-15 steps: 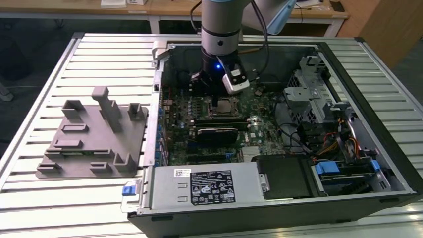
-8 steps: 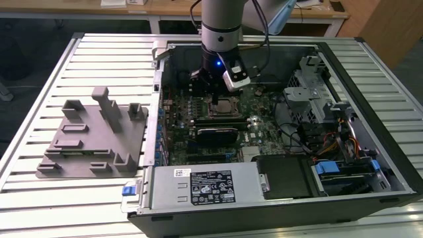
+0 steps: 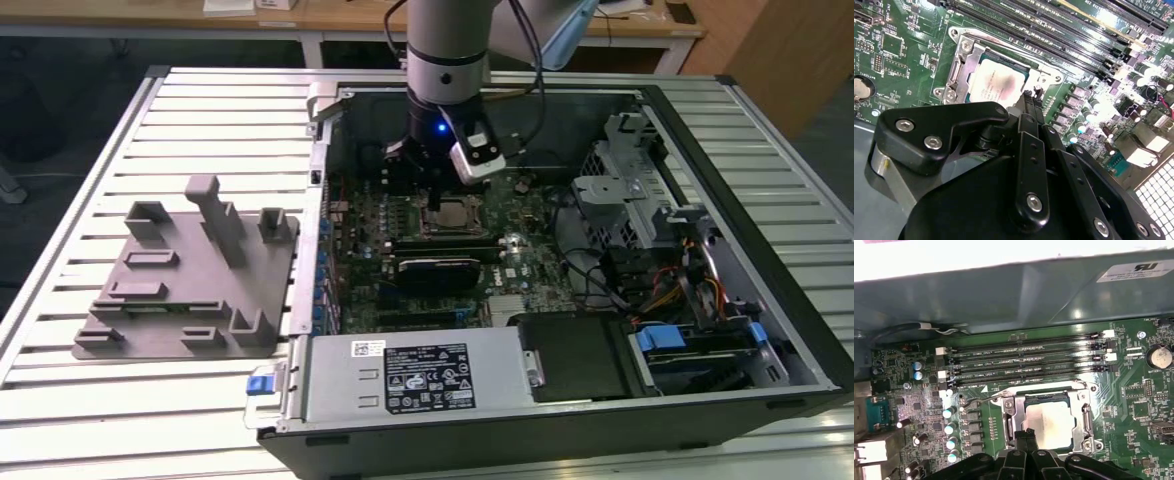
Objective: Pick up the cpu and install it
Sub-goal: 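Close the cpu cover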
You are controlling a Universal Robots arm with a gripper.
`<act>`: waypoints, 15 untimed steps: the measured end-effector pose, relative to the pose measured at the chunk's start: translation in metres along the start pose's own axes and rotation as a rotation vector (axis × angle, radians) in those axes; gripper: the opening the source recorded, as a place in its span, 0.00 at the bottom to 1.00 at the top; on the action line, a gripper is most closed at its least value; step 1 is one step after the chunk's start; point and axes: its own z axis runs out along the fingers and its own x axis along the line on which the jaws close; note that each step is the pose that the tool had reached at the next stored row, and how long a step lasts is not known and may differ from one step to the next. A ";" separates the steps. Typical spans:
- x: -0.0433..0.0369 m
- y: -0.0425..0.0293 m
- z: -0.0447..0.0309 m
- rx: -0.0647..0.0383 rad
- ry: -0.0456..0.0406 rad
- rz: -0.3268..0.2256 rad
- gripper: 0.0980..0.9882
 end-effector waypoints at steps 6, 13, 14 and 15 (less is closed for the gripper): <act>-0.0028 0.0003 0.0001 0.000 0.0000 0.000 0.01; -0.0042 0.0005 -0.0005 0.000 -0.0001 0.000 0.01; -0.0043 0.0005 -0.0007 0.000 -0.0001 0.000 0.01; -0.0043 0.0005 -0.0009 0.000 0.0000 0.000 0.01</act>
